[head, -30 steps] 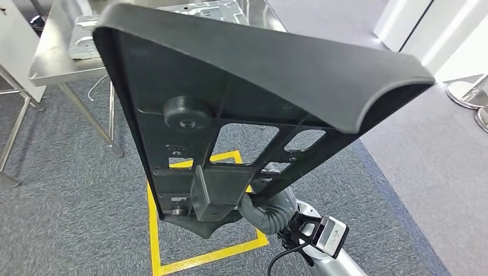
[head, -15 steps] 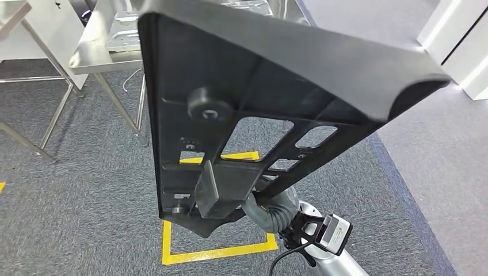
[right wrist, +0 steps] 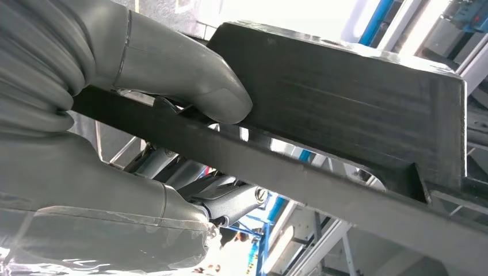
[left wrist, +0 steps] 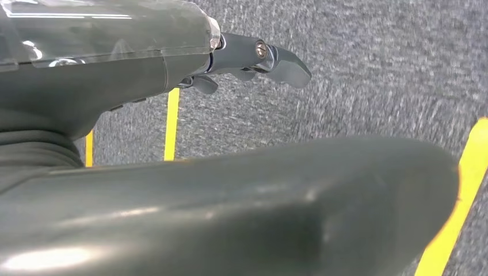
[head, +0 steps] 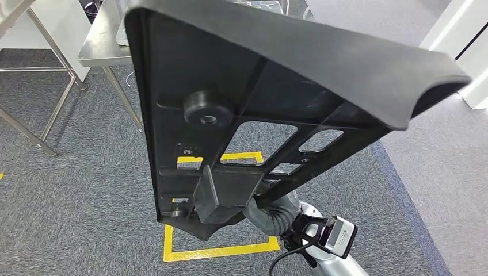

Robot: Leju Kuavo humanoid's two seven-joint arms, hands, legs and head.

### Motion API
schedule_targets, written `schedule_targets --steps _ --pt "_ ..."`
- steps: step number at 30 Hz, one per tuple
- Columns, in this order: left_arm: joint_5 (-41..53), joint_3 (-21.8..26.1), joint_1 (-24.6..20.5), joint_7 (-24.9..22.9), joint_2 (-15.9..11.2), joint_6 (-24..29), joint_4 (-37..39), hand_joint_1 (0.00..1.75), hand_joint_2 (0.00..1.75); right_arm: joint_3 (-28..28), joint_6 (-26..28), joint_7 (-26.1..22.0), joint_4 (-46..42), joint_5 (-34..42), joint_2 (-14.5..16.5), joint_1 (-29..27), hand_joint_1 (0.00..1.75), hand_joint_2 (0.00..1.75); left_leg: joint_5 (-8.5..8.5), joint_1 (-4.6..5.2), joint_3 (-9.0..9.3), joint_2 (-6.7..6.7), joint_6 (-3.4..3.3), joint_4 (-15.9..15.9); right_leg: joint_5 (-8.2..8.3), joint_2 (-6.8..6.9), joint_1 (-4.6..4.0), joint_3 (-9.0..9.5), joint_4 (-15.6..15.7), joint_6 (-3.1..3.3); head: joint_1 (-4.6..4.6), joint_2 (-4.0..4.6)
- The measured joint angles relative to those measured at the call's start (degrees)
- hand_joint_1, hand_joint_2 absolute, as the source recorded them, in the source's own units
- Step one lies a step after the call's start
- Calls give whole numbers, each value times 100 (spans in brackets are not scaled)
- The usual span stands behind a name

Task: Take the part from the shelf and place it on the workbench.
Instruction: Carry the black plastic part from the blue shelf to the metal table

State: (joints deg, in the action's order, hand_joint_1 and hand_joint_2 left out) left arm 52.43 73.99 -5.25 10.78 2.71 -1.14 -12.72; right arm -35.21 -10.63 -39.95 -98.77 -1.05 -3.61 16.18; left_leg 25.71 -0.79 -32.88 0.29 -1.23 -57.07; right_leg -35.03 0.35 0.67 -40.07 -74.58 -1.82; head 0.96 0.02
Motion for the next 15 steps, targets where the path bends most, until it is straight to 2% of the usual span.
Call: schedule_targets --steps 1,2,3,5,6,9,10,12,14,15 --pt "1 0 1 4 0 0 0 0 0 0 -8 0 0 0 1 0 175 175 2 0 5 7 3 -3 102 -1 10 15 50 -3 0 0" --pt "2 0 0 9 0 -1 0 0 0 0 -17 0 0 0 1 2 175 175 7 -1 17 17 11 -6 297 -1 20 146 337 1 0 0" --pt "4 -1 -1 14 0 -3 0 0 0 0 -29 0 0 0 2 6 175 175 14 -1 29 25 23 -11 522 -4 27 350 762 13 0 0" --pt "18 -2 -4 24 0 -6 0 0 0 0 -48 0 -1 -1 3 16 175 175 33 19 27 41 73 -36 785 -22 18 676 1476 56 0 0" --pt "27 -3 -3 30 -1 -7 0 0 0 0 -54 0 -1 -1 4 20 175 175 38 27 17 45 105 -44 816 -31 8 738 1632 84 0 0" --pt "55 -14 -1 44 -5 -7 0 0 0 0 -55 0 -5 -1 7 23 175 175 49 9 2 43 209 -53 825 -34 -9 736 1685 187 0 0" --pt "67 -24 -2 48 -7 -7 0 0 0 0 -54 -1 -9 0 11 25 175 175 113 -1 -31 32 239 -139 836 -27 -6 746 1703 227 1 0" --pt "89 -44 -2 54 -14 -7 0 0 0 0 -50 -1 -16 0 26 28 175 175 418 -13 -267 10 286 -669 845 -9 3 766 1729 285 1 0" --pt "102 -56 4 57 -22 -7 0 0 0 0 -41 0 -17 0 35 22 175 175 753 -15 -643 5 319 -1461 837 2 -12 768 1726 310 0 0" --pt "105 -64 9 58 -27 -7 0 0 0 0 -35 0 -17 0 35 18 175 175 795 -15 -759 5 326 -1690 833 4 -20 772 1725 315 0 0"
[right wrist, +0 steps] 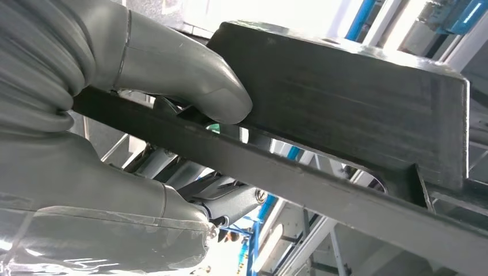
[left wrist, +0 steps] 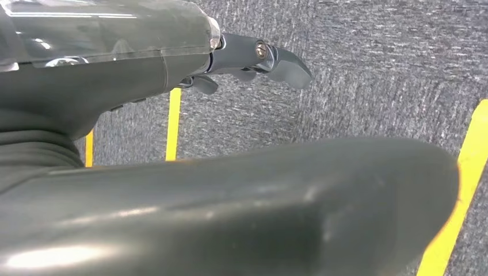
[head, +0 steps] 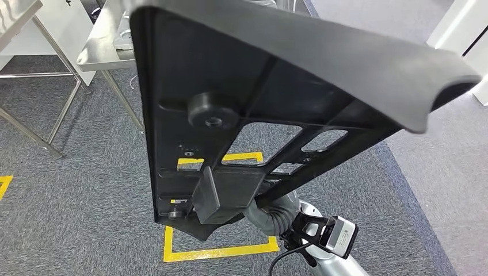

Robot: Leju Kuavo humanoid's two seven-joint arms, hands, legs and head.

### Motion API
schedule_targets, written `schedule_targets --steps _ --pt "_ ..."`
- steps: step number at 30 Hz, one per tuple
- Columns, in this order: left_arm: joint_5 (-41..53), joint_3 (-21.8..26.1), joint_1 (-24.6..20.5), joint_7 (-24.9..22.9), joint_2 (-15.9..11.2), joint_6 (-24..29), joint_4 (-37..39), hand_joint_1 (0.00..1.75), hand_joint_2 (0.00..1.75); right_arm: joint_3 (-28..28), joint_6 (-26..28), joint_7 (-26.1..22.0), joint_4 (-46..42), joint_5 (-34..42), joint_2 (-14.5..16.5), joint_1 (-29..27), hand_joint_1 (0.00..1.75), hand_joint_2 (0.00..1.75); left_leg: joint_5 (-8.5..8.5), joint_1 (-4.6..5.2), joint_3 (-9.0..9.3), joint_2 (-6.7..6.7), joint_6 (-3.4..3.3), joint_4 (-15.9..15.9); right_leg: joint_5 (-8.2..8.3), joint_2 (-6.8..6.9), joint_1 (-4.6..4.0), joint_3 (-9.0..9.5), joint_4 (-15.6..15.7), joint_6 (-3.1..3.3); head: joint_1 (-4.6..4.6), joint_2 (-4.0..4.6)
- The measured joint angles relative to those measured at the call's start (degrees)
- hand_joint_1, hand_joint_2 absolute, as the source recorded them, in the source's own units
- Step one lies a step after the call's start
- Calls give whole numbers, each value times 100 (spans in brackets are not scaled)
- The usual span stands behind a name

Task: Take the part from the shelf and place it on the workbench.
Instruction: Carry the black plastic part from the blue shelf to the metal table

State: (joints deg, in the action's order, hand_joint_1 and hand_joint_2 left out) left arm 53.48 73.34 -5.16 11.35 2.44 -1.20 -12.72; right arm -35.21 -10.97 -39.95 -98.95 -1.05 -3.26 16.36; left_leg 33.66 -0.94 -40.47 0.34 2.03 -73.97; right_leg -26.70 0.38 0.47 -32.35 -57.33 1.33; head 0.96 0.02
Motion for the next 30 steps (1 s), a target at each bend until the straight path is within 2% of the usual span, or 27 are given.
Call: schedule_targets --steps 1,2,3,5,6,9,10,11,12,14,15,16,17,19,20,21,24,26,27,29,30 --pt "3 -10 5 1 -1 0 0 0 0 0 9 0 0 0 0 -3 175 175 -70 0 -13 0 -3 -12 -5 0 -6 9 -2 3 0 0" --pt "5 -20 7 4 -4 0 0 0 0 0 20 0 0 0 0 -5 175 175 -243 0 95 -1 -16 223 -13 -1 -11 24 -2 1 0 0" --pt "8 -30 6 9 -8 0 0 0 0 0 29 0 -1 0 0 -5 175 175 -466 1 287 -4 -38 625 -23 -3 -15 43 -3 -5 0 0" --pt "10 -40 -6 19 -20 0 0 0 0 0 44 -1 -7 0 0 -5 175 175 -738 22 645 -13 -100 1364 -45 -8 -37 58 -12 -39 0 0" --pt "11 -43 -11 23 -24 0 0 0 0 0 49 -1 -13 -1 0 -6 175 175 -776 37 727 -15 -129 1552 -49 -9 -47 51 -17 -64 0 0" --pt "9 -46 -4 27 -29 0 0 0 0 1 55 0 -34 -2 0 -6 175 175 -775 42 745 -4 -215 1646 -59 -8 -51 34 -22 -160 0 0" --pt "8 -48 -1 27 -29 -1 0 0 0 2 55 -1 -44 -2 0 -4 175 175 -785 29 757 -2 -249 1665 -110 -12 -49 16 -80 -192 0 0" --pt "8 -49 -4 27 -29 -1 0 0 0 3 56 -1 -55 -2 0 -1 175 175 -797 13 768 -2 -280 1687 -218 -18 -46 -51 -239 -219 0 0" --pt "7 -50 -9 27 -29 -2 0 0 0 4 56 -1 -64 -2 -1 -2 175 175 -803 8 776 -2 -301 1699 -385 -23 -35 -188 -536 -242 0 0" --pt "6 -51 -12 27 -30 -2 0 0 0 6 56 -1 -72 -2 -2 -14 175 175 -798 14 769 -2 -324 1698 -735 -29 -17 -593 -1340 -275 0 0" --pt "5 -51 -10 25 -30 -3 0 0 0 7 52 0 -72 -1 -2 -26 175 175 -794 17 768 -1 -327 1696 -808 -29 -9 -753 -1636 -287 0 0" --pt "4 -51 -8 22 -30 -5 0 0 0 7 49 0 -72 0 -2 -34 175 175 -789 17 772 1 -327 1694 -760 -29 -3 -811 -1714 -293 0 0" --pt "3 -51 -8 18 -28 -8 0 0 0 7 45 0 -72 1 -2 -39 175 175 -782 17 783 7 -322 1691 -602 -28 4 -748 -1551 -294 0 0" --pt "2 -52 -9 12 -22 -13 0 0 0 7 43 0 -72 2 -2 -39 175 175 -759 20 813 18 -293 1681 -178 -30 17 -370 -738 -270 0 0" --pt "2 -52 -12 9 -20 -13 0 0 0 8 43 0 -73 2 -2 -38 175 175 -744 30 817 23 -269 1670 -43 -32 11 -203 -374 -246 0 0" --pt "2 -52 -13 7 -19 -13 0 0 0 8 43 0 -74 3 -2 -37 175 175 -734 37 816 25 -241 1662 19 -36 3 -102 -142 -218 0 0" --pt "2 -52 -12 2 -21 -13 0 0 0 10 42 0 -79 9 -2 -38 175 175 -712 34 813 22 -141 1666 17 -46 -18 -69 -33 -116 0 0" --pt "3 -53 -14 1 -18 -16 0 0 0 11 42 -1 -86 11 0 -35 175 175 -592 21 757 11 -79 1489 17 -38 0 -20 12 -43 0 0" --pt "4 -54 -14 1 -16 -18 0 0 0 11 42 -1 -90 12 1 -34 175 175 -456 15 644 5 -55 1233 12 -31 11 8 31 -13 0 0" --pt "4 -54 -8 1 -12 -20 0 0 0 11 40 -1 -94 13 2 -38 175 175 -122 8 248 0 -16 444 -16 -21 -2 35 34 22 0 0" --pt "4 -54 -2 1 -13 -20 0 0 0 11 39 0 -94 13 2 -42 175 175 -31 6 59 -1 -6 114 -30 -21 -10 47 32 31 0 0"
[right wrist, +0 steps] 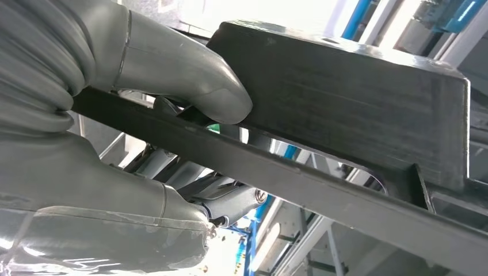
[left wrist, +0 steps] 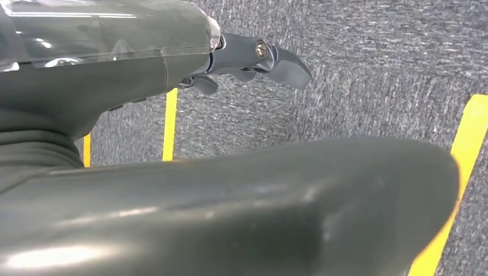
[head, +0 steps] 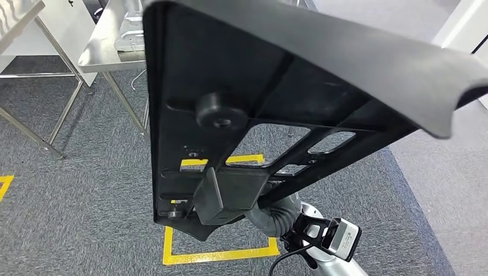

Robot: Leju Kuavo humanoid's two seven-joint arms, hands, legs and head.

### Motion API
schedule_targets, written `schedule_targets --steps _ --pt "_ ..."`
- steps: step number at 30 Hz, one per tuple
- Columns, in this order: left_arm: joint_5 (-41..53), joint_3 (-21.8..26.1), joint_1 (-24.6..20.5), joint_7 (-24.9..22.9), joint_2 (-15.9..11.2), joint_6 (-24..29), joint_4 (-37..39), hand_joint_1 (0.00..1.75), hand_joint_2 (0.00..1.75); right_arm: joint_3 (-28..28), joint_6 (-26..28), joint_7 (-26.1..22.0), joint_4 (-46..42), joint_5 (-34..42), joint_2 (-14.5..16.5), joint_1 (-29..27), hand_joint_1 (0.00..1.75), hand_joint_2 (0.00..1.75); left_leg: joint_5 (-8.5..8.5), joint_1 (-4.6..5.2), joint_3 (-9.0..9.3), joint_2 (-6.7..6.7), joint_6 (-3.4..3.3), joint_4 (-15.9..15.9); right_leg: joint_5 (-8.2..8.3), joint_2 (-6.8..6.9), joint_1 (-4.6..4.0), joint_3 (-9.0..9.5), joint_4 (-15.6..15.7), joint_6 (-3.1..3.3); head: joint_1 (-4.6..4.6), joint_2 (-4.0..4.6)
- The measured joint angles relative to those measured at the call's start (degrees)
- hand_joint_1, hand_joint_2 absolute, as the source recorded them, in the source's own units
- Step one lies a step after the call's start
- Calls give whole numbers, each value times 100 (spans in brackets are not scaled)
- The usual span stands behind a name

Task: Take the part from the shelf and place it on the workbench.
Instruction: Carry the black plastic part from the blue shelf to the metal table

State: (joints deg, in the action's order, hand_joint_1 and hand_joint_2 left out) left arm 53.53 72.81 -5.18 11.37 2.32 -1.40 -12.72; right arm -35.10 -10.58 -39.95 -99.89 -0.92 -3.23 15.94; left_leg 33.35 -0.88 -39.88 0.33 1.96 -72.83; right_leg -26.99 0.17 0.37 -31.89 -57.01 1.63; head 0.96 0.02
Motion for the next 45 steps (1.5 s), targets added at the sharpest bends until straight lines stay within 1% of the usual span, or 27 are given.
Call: schedule_targets --steps 1,2,4,6,9,11,12,14,16,17,18,19,20,21,22,26,28,30,31,32,33,35,36,39,42,43,45 --pt "0 0 5 0 0 0 0 0 0 0 0 0 0 0 0 -3 175 175 -19 0 -106 0 -1 -145 -16 -2 -8 17 -1 3 0 0" --pt "1 0 9 0 0 1 0 0 0 0 0 0 0 0 0 -3 175 175 -154 1 -94 0 -12 -53 -37 -6 -13 45 -2 0 0 0" --pt "2 0 10 0 -1 3 0 0 0 0 0 0 0 1 0 -2 175 175 -602 12 219 -4 -70 685 -97 -10 -21 132 -2 -20 0 0" --pt "3 0 2 -1 -4 7 0 0 0 0 0 0 0 1 0 2 175 175 -823 50 537 -12 -147 1339 -155 -9 -39 192 -3 -70 0 0" --pt "10 0 -2 2 -8 11 0 0 0 0 0 0 -1 1 0 3 175 175 -773 73 646 -5 -243 1533 -162 -9 -53 219 -29 -172 1 0" --pt "14 -1 5 4 -9 11 0 0 0 1 0 -1 -5 2 0 10 175 175 -759 50 711 4 -300 1578 -249 -12 -45 164 -199 -232 0 0" --pt "16 -2 3 5 -9 11 0 0 0 1 0 -1 -10 3 0 15 175 175 -752 41 746 6 -325 1593 -361 -14 -36 49 -424 -253 0 0" --pt "17 -2 -2 7 -9 9 0 0 0 2 0 -1 -19 3 0 9 175 175 -717 41 779 4 -361 1601 -667 -17 -15 -384 -1148 -292 0 0" --pt "17 -2 2 6 -9 5 0 0 0 2 0 0 -20 3 0 -13 175 175 -670 46 816 7 -368 1598 -780 -17 3 -777 -1675 -318 0 0" --pt "17 -2 7 5 -9 3 0 0 0 2 -1 0 -20 3 0 -20 175 175 -640 46 852 11 -360 1596 -667 -16 10 -837 -1648 -325 0 0" --pt "17 -2 11 3 -9 3 0 0 0 2 -2 0 -20 3 0 -23 175 175 -605 45 901 16 -348 1595 -442 -16 18 -787 -1407 -324 0 0" --pt "17 -2 15 2 -8 2 0 0 0 3 -3 0 -20 3 0 -23 175 175 -563 45 957 20 -331 1594 -150 -15 24 -656 -1007 -314 0 0" --pt "15 -2 14 2 -8 2 0 0 0 3 -6 0 -19 3 0 -22 175 175 -523 48 1008 23 -308 1591 40 -14 17 -519 -630 -297 0 0" --pt "13 -2 11 3 -7 2 0 0 0 4 -12 -1 -19 4 0 -19 175 175 -488 51 1038 24 -279 1589 118 -13 3 -412 -349 -261 1 -1" --pt "10 -2 10 4 -7 2 0 0 0 5 -19 -1 -19 4 -1 -19 175 175 -454 54 1057 21 -244 1587 151 -11 -15 -352 -188 -219 1 -1" --pt "9 0 0 12 -11 2 1 0 0 9 -54 -1 -32 7 3 -19 175 175 -387 50 1077 4 -122 1385 115 -14 -9 -217 -97 -50 1 0" --pt "9 -1 -15 14 -10 2 2 0 0 9 -68 -2 -37 7 13 -9 175 175 -204 30 808 -2 -86 870 75 -6 -4 -122 -66 0 1 0" --pt "9 -2 -5 15 -7 7 2 0 0 9 -79 -1 -36 7 21 -10 175 175 67 19 334 -3 -44 140 14 -9 -16 -66 -64 31 2 0" --pt "9 -1 7 14 -7 9 2 0 0 9 -82 0 -35 7 22 -14 175 175 119 18 145 -3 -27 -81 -18 -15 -21 -33 -64 36 1 0" --pt "9 -1 16 14 -7 12 2 0 0 9 -85 0 -34 7 22 -17 175 175 55 18 47 -3 -24 -108 -54 -23 -25 9 -64 35 1 0" --pt "9 0 22 13 -7 13 2 0 0 9 -85 0 -33 7 22 -18 175 175 -139 19 59 -3 -39 86 -93 -29 -27 64 -64 29 1 0" --pt "9 -1 23 13 -10 14 2 0 0 9 -85 0 -32 7 25 -18 175 175 -653 34 283 -10 -108 828 -180 -29 -31 185 -62 4 0 0" --pt "9 -1 19 13 -13 14 2 0 0 9 -85 0 -32 7 26 -17 175 175 -755 56 384 -14 -146 1153 -215 -28 -33 223 -59 -18 1 0" --pt "9 -1 29 12 -22 16 1 0 0 9 -79 0 -31 7 28 -21 175 175 -748 104 500 -4 -257 1468 -249 -27 -41 265 -85 -129 1 0" --pt "9 0 39 14 -20 17 2 0 0 13 -79 -2 -35 10 28 -16 175 175 -783 60 684 8 -358 1563 -355 -22 -41 226 -345 -229 0 -1" --pt "9 0 31 14 -17 17 2 0 0 14 -80 -2 -37 11 28 -12 175 175 -767 53 735 8 -379 1581 -486 -21 -31 93 -592 -250 0 -1" --pt "8 0 20 15 -17 16 2 0 0 15 -84 -1 -36 12 28 -21 175 175 -712 59 781 10 -403 1583 -784 -22 -8 -347 -1268 -301 0 0"
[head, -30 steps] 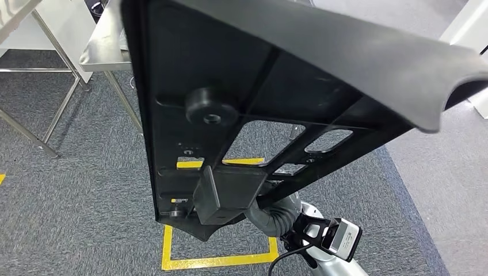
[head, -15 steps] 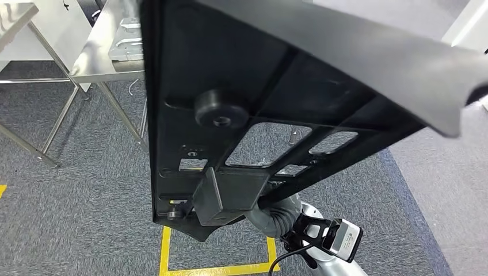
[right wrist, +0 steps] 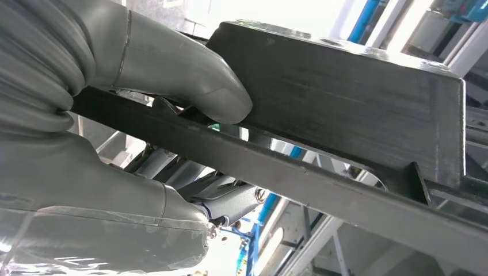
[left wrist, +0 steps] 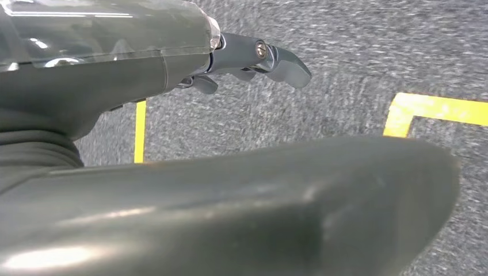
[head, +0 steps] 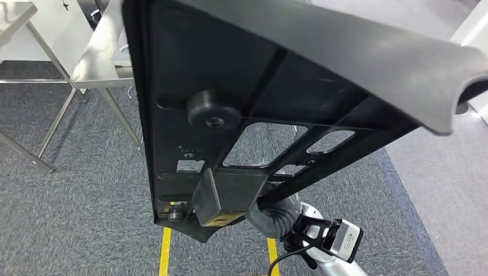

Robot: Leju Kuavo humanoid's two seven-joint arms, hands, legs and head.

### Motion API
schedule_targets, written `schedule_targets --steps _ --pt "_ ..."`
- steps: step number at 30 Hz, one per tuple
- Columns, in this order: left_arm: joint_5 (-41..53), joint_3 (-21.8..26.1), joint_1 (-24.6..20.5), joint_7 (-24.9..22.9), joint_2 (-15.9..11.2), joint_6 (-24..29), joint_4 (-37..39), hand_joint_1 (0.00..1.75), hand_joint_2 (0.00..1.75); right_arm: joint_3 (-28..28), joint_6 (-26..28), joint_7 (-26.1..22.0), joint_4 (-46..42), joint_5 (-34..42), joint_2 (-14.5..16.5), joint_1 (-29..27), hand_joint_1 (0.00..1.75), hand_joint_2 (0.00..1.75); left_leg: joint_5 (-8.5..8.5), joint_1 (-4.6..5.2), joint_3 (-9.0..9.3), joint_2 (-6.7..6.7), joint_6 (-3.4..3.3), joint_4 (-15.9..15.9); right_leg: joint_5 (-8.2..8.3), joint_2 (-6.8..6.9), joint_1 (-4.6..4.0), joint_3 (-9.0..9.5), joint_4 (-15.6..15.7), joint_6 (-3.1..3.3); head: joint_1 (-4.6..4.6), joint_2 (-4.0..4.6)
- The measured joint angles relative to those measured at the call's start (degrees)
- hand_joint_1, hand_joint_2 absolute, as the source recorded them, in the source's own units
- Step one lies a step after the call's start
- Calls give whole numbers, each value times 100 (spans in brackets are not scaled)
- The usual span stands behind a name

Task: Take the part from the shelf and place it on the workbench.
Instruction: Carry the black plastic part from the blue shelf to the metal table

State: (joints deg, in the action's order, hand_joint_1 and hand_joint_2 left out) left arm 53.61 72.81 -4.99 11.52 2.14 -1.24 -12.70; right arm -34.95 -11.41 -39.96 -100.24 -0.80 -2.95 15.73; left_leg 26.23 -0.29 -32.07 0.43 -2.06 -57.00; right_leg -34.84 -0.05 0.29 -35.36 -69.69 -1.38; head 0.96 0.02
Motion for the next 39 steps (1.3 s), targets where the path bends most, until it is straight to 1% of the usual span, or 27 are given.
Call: schedule_targets --steps 1,2,3,5,6,7,8,11,13,16,17,18,19,20,21,23,24,27,29,31,32,33,34,35,36,38,39 --pt "-3 0 4 -1 0 -2 0 0 0 0 -6 1 2 6 0 -14 175 175 32 2 24 1 1 -1 -67 1 11 -211 -264 -25 0 0" --pt "-7 0 9 -4 1 -4 0 0 0 0 -13 1 5 25 0 -26 175 175 68 3 58 3 6 -2 -19 1 20 -337 -350 -40 0 0" --pt "-10 0 15 -9 1 -6 0 0 0 0 -25 1 11 61 0 -32 175 175 106 2 106 6 16 -3 155 2 29 -355 -218 -43 0 0" --pt "-15 0 18 -19 4 -9 0 0 0 1 -73 1 36 150 0 -31 175 175 195 -1 219 11 48 -1 683 3 40 -134 492 -18 0 0" --pt "-15 0 13 -20 5 -10 0 0 0 3 -102 1 55 181 1 -27 175 175 236 1 266 15 74 -3 808 6 27 -23 827 6 -1 0" --pt "-14 -1 8 -18 7 -10 0 0 0 8 -128 1 75 194 1 -25 175 175 271 2 294 14 105 -2 875 9 10 52 1037 47 -1 0" --pt "-14 -1 5 -16 8 -11 0 0 0 17 -148 1 94 197 2 -26 175 175 295 4 315 10 141 -14 864 11 -6 80 1121 92 0 0" --pt "-11 -1 -8 -16 4 -11 -1 0 0 53 -195 0 118 186 17 -27 175 175 324 3 337 -6 228 -127 874 9 -4 171 1176 219 1 -1" --pt "-4 -2 -27 -18 8 -13 1 0 0 77 -214 -1 119 165 45 -21 175 175 425 -12 106 -12 268 -552 849 17 15 282 1223 279 1 -1" --pt "1 -2 -18 -23 14 -14 2 0 0 97 -219 1 121 140 66 -37 175 175 783 -40 -596 -14 337 -1593 755 14 1 392 1240 311 1 0" --pt "1 -2 -7 -25 14 -14 2 0 0 99 -220 1 123 134 66 -49 175 175 799 -45 -751 -15 351 -1727 716 8 -3 437 1240 309 1 0" --pt "1 -2 1 -26 13 -14 2 0 0 101 -220 1 126 131 66 -58 175 175 689 -48 -800 -16 355 -1649 676 4 -1 491 1240 303 1 0" --pt "1 -2 5 -26 13 -14 2 0 0 102 -220 1 129 128 66 -62 175 175 461 -48 -745 -17 351 -1367 632 1 1 554 1240 293 1 0" --pt "2 -2 5 -26 13 -13 2 0 0 104 -220 1 131 125 67 -64 175 175 171 -48 -618 -22 341 -959 586 0 3 615 1241 277 1 0" --pt "4 -2 2 -27 13 -11 2 0 0 107 -224 1 133 122 67 -65 175 175 -15 -37 -496 -29 316 -590 542 0 -1 668 1240 253 0 0" --pt "13 -3 -5 -31 13 -4 2 0 0 116 -253 1 137 120 72 -67 175 175 -106 -6 -361 -39 237 -196 479 -2 -10 725 1253 184 0 0" --pt "16 -3 -2 -33 13 -1 2 0 0 121 -275 0 140 121 74 -70 175 175 -61 8 -351 -37 183 -171 479 -4 -15 739 1238 139 0 0" --pt "20 -4 9 -33 13 1 2 0 0 136 -311 0 148 116 80 -70 175 175 -120 -5 -223 -13 59 -111 427 -1 -4 721 1036 21 -1 -1" --pt "23 -4 -3 -33 13 -1 2 0 0 148 -312 1 151 109 82 -62 175 175 -91 -7 -159 -9 7 -93 199 1 8 437 531 -17 -1 -1" --pt "31 -5 -4 -35 11 -6 2 0 0 167 -314 1 164 102 83 -74 175 175 -38 5 -127 -7 -19 -96 -83 1 10 -48 -153 -36 0 0" --pt "34 -6 0 -35 11 -8 2 0 0 176 -315 1 173 101 83 -86 175 175 -4 12 -99 -4 -23 -98 -121 1 10 -231 -340 -39 0 0" --pt "36 -7 5 -35 11 -10 2 0 0 183 -316 1 180 99 83 -94 175 175 32 20 -56 0 -22 -99 -39 1 8 -316 -330 -29 0 0" --pt "36 -7 7 -35 11 -11 2 0 0 187 -316 1 185 99 83 -98 175 175 72 28 1 5 -19 -99 173 1 4 -287 -100 -8 0 0" --pt "36 -7 7 -34 11 -13 2 0 0 191 -316 1 186 97 83 -98 175 175 118 36 65 9 -12 -97 467 1 -6 -180 285 30 0 0" --pt "39 -8 4 -33 15 -14 3 0 0 195 -310 1 187 91 83 -101 175 175 159 45 127 12 1 -94 686 2 -26 -74 635 68 1 0" --pt "49 -11 -3 -24 22 -16 4 0 0 198 -289 1 186 74 83 -106 175 175 231 44 198 12 56 -77 850 -1 -78 55 1069 147 1 -1" --pt "56 -13 -3 -18 26 -16 4 0 0 200 -274 1 184 68 82 -111 175 175 241 43 220 9 91 -93 826 -2 -93 67 1108 180 1 0"
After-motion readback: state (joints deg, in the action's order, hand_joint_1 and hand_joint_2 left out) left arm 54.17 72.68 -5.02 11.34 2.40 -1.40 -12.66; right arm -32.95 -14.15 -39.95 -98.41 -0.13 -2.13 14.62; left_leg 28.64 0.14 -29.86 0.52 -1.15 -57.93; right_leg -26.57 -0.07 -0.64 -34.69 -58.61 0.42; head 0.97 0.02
